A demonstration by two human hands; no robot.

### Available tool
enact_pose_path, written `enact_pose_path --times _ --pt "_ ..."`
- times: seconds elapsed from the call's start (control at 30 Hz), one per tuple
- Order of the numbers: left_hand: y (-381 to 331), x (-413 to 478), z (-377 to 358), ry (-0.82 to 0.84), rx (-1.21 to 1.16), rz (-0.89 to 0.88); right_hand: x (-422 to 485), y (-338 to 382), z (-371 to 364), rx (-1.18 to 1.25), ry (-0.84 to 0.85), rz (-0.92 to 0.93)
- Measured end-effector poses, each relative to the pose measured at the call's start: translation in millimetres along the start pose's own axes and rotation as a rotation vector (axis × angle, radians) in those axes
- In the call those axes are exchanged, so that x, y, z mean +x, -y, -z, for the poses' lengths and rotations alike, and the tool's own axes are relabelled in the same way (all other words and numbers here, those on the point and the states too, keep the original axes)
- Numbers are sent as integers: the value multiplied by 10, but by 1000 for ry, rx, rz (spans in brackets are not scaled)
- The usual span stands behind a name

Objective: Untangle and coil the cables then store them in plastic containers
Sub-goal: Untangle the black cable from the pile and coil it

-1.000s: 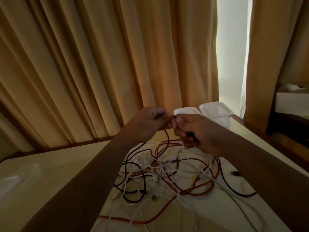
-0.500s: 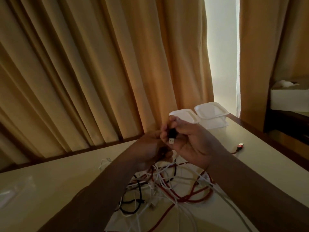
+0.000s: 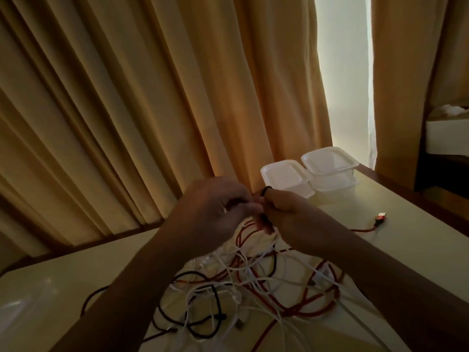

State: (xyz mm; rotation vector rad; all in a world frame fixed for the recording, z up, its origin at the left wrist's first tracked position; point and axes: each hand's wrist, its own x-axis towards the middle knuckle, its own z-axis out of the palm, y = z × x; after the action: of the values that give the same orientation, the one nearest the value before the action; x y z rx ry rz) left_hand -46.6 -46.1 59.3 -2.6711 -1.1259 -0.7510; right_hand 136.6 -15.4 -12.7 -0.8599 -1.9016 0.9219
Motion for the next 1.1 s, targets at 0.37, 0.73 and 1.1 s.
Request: enact_pose_path --times 0.37,0.73,1.1 --pt "148 140 -351 -110 -782 298 -206 97 2 1163 388 46" --pt "-268 -245 -378 214 -308 269 -164 -44 99 -237 -243 127" --pt "169 99 -178 -84 -661 259 -275 118 104 1049 475 -19"
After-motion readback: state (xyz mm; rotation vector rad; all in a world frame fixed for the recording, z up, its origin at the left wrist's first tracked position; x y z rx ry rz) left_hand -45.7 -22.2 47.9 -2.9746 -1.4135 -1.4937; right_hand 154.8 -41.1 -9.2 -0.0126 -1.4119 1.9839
